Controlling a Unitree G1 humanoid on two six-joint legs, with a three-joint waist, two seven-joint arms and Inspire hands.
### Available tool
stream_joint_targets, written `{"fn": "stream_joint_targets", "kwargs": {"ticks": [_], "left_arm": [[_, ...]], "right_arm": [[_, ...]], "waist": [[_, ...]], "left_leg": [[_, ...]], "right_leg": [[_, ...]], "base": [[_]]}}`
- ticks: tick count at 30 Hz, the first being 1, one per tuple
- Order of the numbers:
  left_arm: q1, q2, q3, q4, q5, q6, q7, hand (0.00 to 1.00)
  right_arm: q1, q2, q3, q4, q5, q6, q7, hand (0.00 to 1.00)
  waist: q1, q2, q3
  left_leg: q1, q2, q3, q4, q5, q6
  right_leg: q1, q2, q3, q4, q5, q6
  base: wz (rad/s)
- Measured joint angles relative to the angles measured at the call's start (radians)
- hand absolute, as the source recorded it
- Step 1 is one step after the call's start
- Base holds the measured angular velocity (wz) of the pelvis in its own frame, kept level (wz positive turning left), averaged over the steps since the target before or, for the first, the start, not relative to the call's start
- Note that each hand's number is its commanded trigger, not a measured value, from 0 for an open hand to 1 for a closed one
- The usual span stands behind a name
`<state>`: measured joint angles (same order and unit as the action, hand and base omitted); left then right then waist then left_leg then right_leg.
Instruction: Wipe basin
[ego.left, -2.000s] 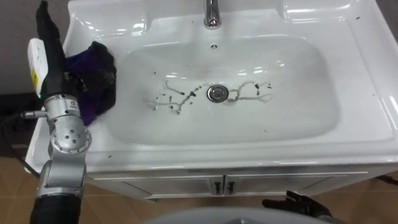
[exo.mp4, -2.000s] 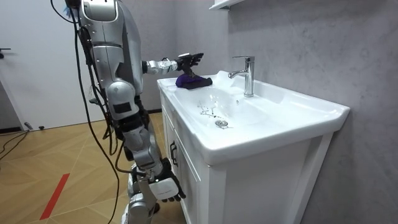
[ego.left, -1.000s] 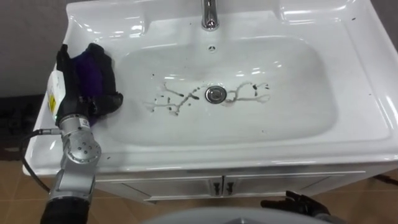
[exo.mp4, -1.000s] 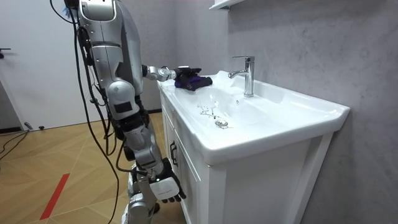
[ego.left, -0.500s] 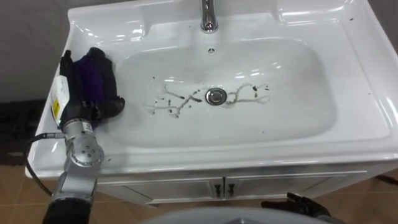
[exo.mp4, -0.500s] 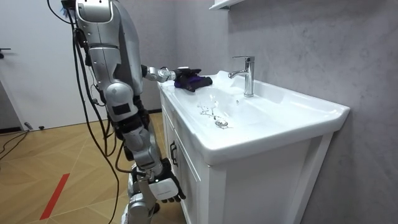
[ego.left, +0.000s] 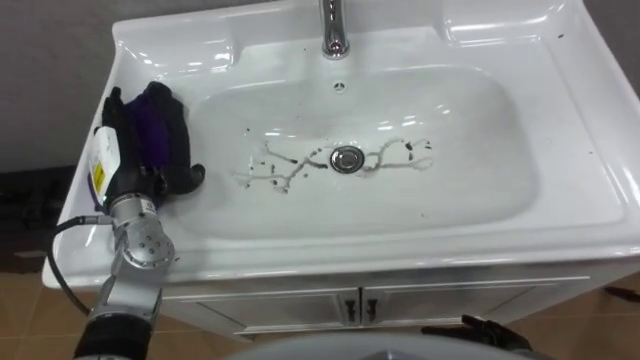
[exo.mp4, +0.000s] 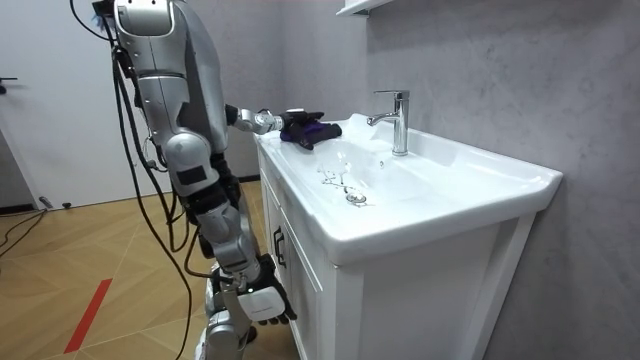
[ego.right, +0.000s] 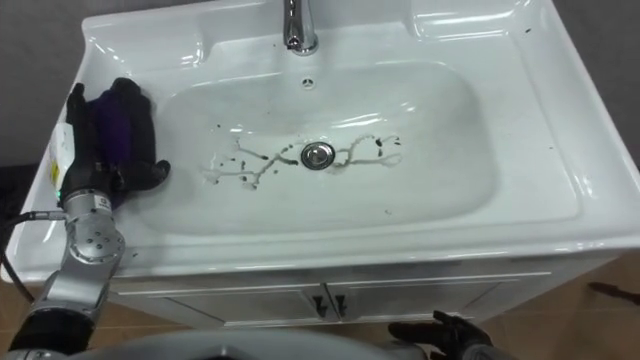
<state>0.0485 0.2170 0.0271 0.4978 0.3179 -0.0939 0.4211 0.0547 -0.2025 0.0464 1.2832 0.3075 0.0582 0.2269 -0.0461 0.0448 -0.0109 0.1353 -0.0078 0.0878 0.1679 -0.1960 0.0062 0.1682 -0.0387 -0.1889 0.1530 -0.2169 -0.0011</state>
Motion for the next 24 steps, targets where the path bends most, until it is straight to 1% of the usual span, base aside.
{"fn": "stream_joint_targets", "kwargs": {"ticks": [5, 12, 20, 21, 22, 23, 24], "left_arm": [[-0.018, 0.001, 0.000, 0.034, 0.001, -0.003, -0.001, 0.00], [-0.019, 0.007, 0.010, 0.045, 0.002, -0.004, -0.012, 0.00], [-0.020, 0.012, 0.013, 0.066, 0.029, -0.015, -0.012, 0.00], [-0.022, 0.011, 0.013, 0.074, 0.047, -0.016, -0.012, 0.14], [-0.024, 0.010, 0.013, 0.078, 0.051, -0.016, -0.012, 0.24], [-0.026, 0.010, 0.012, 0.080, 0.051, -0.016, -0.012, 0.53], [-0.029, 0.008, 0.012, 0.085, 0.058, -0.016, -0.012, 0.76]], "right_arm": [[0.001, 0.000, -0.002, -0.001, 0.000, 0.008, 0.004, 0.00], [0.010, 0.001, -0.010, -0.009, -0.005, 0.009, 0.003, 0.00], [0.016, 0.004, -0.023, -0.012, -0.006, 0.012, -0.006, 0.00], [0.016, 0.004, -0.029, -0.013, -0.006, 0.022, -0.006, 0.00], [0.015, 0.004, -0.030, -0.013, -0.006, 0.030, -0.005, 0.00], [0.015, 0.004, -0.030, -0.013, -0.006, 0.031, -0.005, 0.00], [0.015, 0.004, -0.031, -0.013, -0.006, 0.031, -0.005, 0.00]], "waist": [[0.000, -0.004, -0.0022], [0.004, -0.010, -0.0059], [0.007, -0.014, -0.0084], [0.007, -0.014, -0.0085], [0.008, -0.014, -0.0086], [0.008, -0.014, -0.0086], [0.009, -0.014, -0.0086]], "left_leg": [[0.009, 0.002, 0.002, 0.000, 0.000, 0.000], [0.015, 0.009, 0.017, -0.001, 0.001, -0.002], [0.016, 0.011, 0.022, 0.000, 0.002, -0.004], [0.016, 0.011, 0.022, 0.000, 0.002, -0.004], [0.016, 0.011, 0.022, 0.000, 0.002, -0.004], [0.016, 0.011, 0.021, 0.000, 0.002, -0.004], [0.016, 0.011, 0.021, 0.000, 0.003, -0.004]], "right_leg": [[0.007, 0.002, 0.001, 0.000, 0.000, -0.001], [0.008, 0.007, 0.010, 0.002, 0.003, -0.005], [0.007, 0.010, 0.015, 0.001, 0.004, -0.007], [0.007, 0.010, 0.015, 0.001, 0.004, -0.007], [0.007, 0.010, 0.015, 0.001, 0.005, -0.008], [0.007, 0.010, 0.015, 0.001, 0.005, -0.008], [0.007, 0.010, 0.015, 0.001, 0.005, -0.008]], "base": [[0.00], [-0.04], [-0.01], [0.00], [0.00], [0.00], [0.00]]}}
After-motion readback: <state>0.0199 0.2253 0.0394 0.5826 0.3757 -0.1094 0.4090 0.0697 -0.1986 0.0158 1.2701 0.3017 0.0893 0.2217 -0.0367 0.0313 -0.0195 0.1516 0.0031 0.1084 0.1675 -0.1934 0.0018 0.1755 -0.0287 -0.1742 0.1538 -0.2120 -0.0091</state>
